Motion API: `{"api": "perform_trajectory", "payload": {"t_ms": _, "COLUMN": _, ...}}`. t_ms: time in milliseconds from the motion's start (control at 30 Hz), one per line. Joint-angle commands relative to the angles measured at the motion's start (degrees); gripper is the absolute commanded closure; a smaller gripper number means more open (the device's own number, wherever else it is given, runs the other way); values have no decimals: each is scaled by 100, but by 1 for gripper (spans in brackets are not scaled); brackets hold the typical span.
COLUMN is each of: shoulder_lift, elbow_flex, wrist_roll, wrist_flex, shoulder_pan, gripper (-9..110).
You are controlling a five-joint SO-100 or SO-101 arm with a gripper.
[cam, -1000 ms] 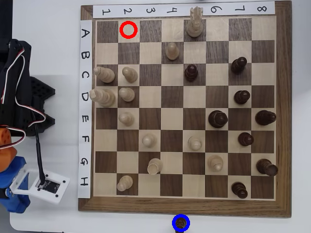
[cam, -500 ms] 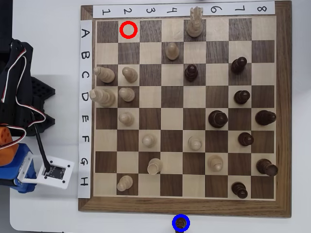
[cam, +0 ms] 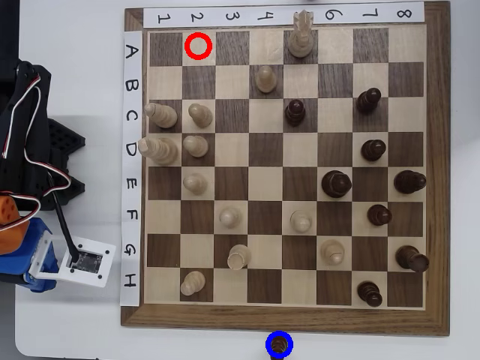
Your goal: Move the piece to destination
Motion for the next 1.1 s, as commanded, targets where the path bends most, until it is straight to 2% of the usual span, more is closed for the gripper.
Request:
{"api": "perform_trajectory", "payload": {"t_ms": 0, "shoulder_lift": 334, "elbow_flex": -334, "wrist_roll": -141, "wrist_flex": 53, "shoulder_pan": 18, "gripper": 101}}
{"api": "perform_trajectory", "payload": {"t_ms": 1067, "shoulder_lift": 334, "elbow_flex": -290, "wrist_roll": -519, "wrist_flex": -149, "shoulder_pan": 97, "gripper": 101}}
